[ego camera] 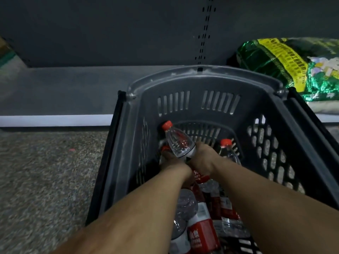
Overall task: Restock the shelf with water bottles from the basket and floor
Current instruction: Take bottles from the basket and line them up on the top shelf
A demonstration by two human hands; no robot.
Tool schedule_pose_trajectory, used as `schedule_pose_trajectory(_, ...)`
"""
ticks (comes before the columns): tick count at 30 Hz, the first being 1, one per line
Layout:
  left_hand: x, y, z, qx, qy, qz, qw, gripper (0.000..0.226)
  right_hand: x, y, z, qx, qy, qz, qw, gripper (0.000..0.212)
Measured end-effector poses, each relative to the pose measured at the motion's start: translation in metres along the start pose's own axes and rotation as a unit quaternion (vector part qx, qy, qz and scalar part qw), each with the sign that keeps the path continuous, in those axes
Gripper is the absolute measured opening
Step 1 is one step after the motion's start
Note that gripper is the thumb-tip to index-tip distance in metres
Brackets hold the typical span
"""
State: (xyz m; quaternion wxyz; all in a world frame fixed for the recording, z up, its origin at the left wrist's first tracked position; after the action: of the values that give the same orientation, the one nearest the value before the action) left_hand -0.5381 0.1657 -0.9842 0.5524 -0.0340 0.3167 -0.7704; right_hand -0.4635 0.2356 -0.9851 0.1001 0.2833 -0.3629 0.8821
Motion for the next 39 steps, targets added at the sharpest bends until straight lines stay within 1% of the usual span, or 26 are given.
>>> schedule_pose_trajectory(1, 0.001, -0.001, -0.003, -0.008, -0.001, 0.017, 1.000, 0.116, -0.001, 0.000, 0.001, -0.006, -0.001, -0.020, 1.000, 0.043)
schedule_pose_trajectory(3, -0.002, -0.008, 0.005, -0.042, 0.009, 0.012, 0.999, 0.122, -0.001, -0.005, 0.007, -0.033, -0.006, -0.066, 0.997, 0.049)
schedule_pose_trajectory(4, -0.003, -0.013, 0.010, -0.064, 0.024, 0.017, 0.998, 0.118, 0.001, -0.008, 0.012, -0.050, -0.009, -0.085, 0.995, 0.053)
schedule_pose_trajectory(6, -0.005, -0.025, 0.026, -0.092, 0.056, 0.058, 0.993, 0.101, 0.007, -0.021, 0.028, -0.076, -0.018, -0.150, 0.986, 0.062)
schedule_pose_trajectory(7, -0.008, -0.033, 0.039, -0.104, 0.071, 0.096, 0.987, 0.098, 0.013, -0.030, 0.038, -0.086, -0.024, -0.190, 0.978, 0.066)
schedule_pose_trajectory(8, -0.011, -0.041, 0.054, -0.116, 0.081, 0.134, 0.981, 0.100, 0.020, -0.041, 0.052, -0.099, -0.034, -0.222, 0.969, 0.068)
schedule_pose_trajectory(9, -0.015, -0.051, 0.073, -0.131, 0.091, 0.163, 0.974, 0.102, 0.028, -0.054, 0.066, -0.111, -0.042, -0.244, 0.963, 0.066)
schedule_pose_trajectory(10, -0.022, -0.062, 0.094, -0.148, 0.107, 0.189, 0.965, 0.100, 0.037, -0.069, 0.082, -0.120, -0.055, -0.258, 0.957, 0.061)
schedule_pose_trajectory(12, -0.038, -0.087, 0.143, -0.162, 0.151, 0.246, 0.944, 0.090, 0.060, -0.100, 0.117, -0.137, -0.089, -0.279, 0.946, 0.042)
schedule_pose_trajectory(13, -0.046, -0.102, 0.170, -0.162, 0.177, 0.274, 0.931, 0.082, 0.074, -0.118, 0.138, -0.147, -0.102, -0.290, 0.940, 0.038)
schedule_pose_trajectory(15, -0.062, -0.134, 0.228, -0.158, 0.220, 0.314, 0.910, 0.060, 0.106, -0.158, 0.186, -0.163, -0.119, -0.316, 0.927, 0.045)
schedule_pose_trajectory(17, -0.077, -0.169, 0.293, -0.139, 0.257, 0.347, 0.891, 0.052, 0.145, -0.202, 0.239, -0.162, -0.143, -0.325, 0.920, 0.053)
schedule_pose_trajectory(21, -0.114, -0.253, 0.431, -0.108, 0.336, 0.389, 0.851, 0.056, 0.238, -0.300, 0.349, -0.139, -0.199, -0.319, 0.916, 0.049)
schedule_pose_trajectory(22, -0.125, -0.277, 0.464, -0.106, 0.356, 0.396, 0.840, 0.058, 0.263, -0.326, 0.375, -0.134, -0.216, -0.310, 0.916, 0.045)
schedule_pose_trajectory(23, -0.137, -0.301, 0.496, -0.110, 0.373, 0.396, 0.832, 0.059, 0.289, -0.353, 0.401, -0.131, -0.241, -0.297, 0.915, 0.040)
schedule_pose_trajectory(25, -0.162, -0.351, 0.559, -0.125, 0.403, 0.386, 0.821, 0.062, 0.343, -0.406, 0.451, -0.134, -0.275, -0.268, 0.914, 0.039)
schedule_pose_trajectory(27, -0.186, -0.398, 0.619, -0.139, 0.433, 0.377, 0.807, 0.063, 0.393, -0.452, 0.497, -0.140, -0.307, -0.234, 0.912, 0.034)
schedule_pose_trajectory(28, -0.196, -0.419, 0.645, -0.149, 0.448, 0.371, 0.800, 0.062, 0.415, -0.472, 0.516, -0.140, -0.319, -0.228, 0.909, 0.034)
schedule_pose_trajectory(29, -0.206, -0.439, 0.670, -0.163, 0.461, 0.367, 0.792, 0.059, 0.434, -0.491, 0.535, -0.144, -0.326, -0.233, 0.905, 0.041)
schedule_pose_trajectory(30, -0.216, -0.456, 0.694, -0.176, 0.475, 0.365, 0.781, 0.057, 0.452, -0.508, 0.552, -0.153, -0.332, -0.248, 0.897, 0.048)
schedule_pose_trajectory(33, -0.244, -0.500, 0.754, -0.197, 0.516, 0.362, 0.750, 0.050, 0.497, -0.553, 0.595, -0.177, -0.364, -0.254, 0.878, 0.049)
schedule_pose_trajectory(36, -0.273, -0.529, 0.798, -0.186, 0.543, 0.358, 0.736, 0.049, 0.522, -0.595, 0.625, -0.211, -0.352, -0.277, 0.869, 0.054)
schedule_pose_trajectory(39, -0.303, -0.551, 0.832, -0.174, 0.563, 0.351, 0.728, 0.049, 0.541, -0.634, 0.647, -0.230, -0.339, -0.269, 0.871, 0.056)
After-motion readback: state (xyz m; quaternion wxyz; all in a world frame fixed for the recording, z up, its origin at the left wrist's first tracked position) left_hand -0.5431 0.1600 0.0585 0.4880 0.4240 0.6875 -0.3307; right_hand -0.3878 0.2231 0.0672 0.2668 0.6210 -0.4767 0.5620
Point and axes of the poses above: each hand's wrist, its own z-axis away from the middle knuckle, its own y-axis out of the palm, x = y × z, the point moved 3 cm from there along -z, towards the middle knuckle, and after that the axes turned 3 degrees about x, right-handed, at the moved point
